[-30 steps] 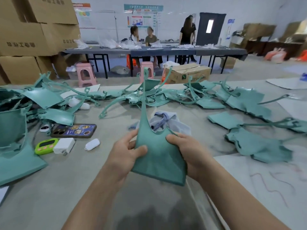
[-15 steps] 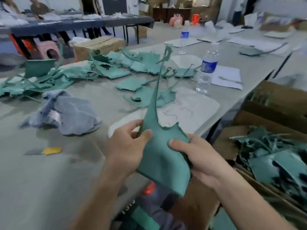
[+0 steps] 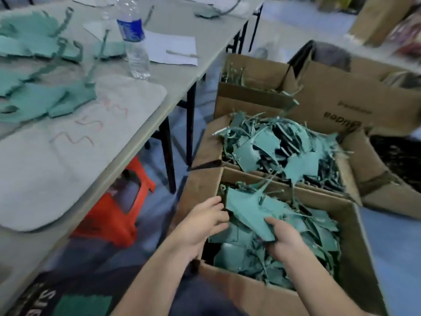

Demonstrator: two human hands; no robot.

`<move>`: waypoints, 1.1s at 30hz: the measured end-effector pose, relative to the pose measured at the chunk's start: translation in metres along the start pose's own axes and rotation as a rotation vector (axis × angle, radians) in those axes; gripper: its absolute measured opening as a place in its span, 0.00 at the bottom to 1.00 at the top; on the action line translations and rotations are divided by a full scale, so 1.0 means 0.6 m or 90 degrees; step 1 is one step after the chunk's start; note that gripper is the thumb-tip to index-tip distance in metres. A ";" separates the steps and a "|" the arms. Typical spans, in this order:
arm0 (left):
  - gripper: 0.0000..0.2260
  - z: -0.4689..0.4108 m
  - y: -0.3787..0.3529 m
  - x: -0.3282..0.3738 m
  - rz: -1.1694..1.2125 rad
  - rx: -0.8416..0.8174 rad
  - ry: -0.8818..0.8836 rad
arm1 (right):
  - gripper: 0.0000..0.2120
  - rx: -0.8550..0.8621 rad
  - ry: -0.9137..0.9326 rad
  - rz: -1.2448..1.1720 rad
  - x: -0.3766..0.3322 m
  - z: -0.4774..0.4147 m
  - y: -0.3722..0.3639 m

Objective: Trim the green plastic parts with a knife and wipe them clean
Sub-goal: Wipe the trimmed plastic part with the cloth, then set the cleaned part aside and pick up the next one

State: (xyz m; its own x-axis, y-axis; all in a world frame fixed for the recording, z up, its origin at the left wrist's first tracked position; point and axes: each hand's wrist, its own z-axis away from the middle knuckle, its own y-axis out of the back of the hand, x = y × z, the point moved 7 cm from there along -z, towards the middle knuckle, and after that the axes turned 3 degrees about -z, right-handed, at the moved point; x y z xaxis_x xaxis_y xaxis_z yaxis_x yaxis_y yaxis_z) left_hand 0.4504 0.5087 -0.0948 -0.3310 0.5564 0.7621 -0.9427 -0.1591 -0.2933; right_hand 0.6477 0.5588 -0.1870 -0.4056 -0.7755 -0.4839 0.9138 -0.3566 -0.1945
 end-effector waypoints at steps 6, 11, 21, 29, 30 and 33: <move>0.27 -0.031 -0.002 -0.006 -0.058 0.015 -0.020 | 0.21 -0.002 -0.062 -0.147 0.040 -0.050 -0.007; 0.20 -0.037 0.042 0.012 -0.039 0.074 -0.083 | 0.10 -0.087 -0.104 -0.081 0.090 -0.026 -0.092; 0.18 0.042 0.132 0.145 -0.229 0.407 -0.251 | 0.08 -0.377 -0.078 -0.126 0.051 0.131 -0.330; 0.11 0.233 0.208 0.287 -0.402 0.662 -0.423 | 0.11 -0.630 0.107 0.061 0.036 0.313 -0.519; 0.09 0.253 0.232 0.295 -0.365 0.677 -0.451 | 0.10 -0.645 0.123 0.090 0.045 0.329 -0.543; 0.07 0.326 0.322 0.304 -0.318 0.770 -0.512 | 0.10 -0.671 0.161 0.174 0.087 0.372 -0.619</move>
State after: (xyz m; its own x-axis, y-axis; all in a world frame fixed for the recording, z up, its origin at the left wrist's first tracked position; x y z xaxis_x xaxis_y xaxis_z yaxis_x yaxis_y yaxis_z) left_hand 0.1997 0.4199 0.1006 0.4601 0.2426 0.8541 -0.2977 -0.8641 0.4059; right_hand 0.2821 0.5347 0.0504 -0.2811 -0.5894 -0.7574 0.5813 0.5233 -0.6230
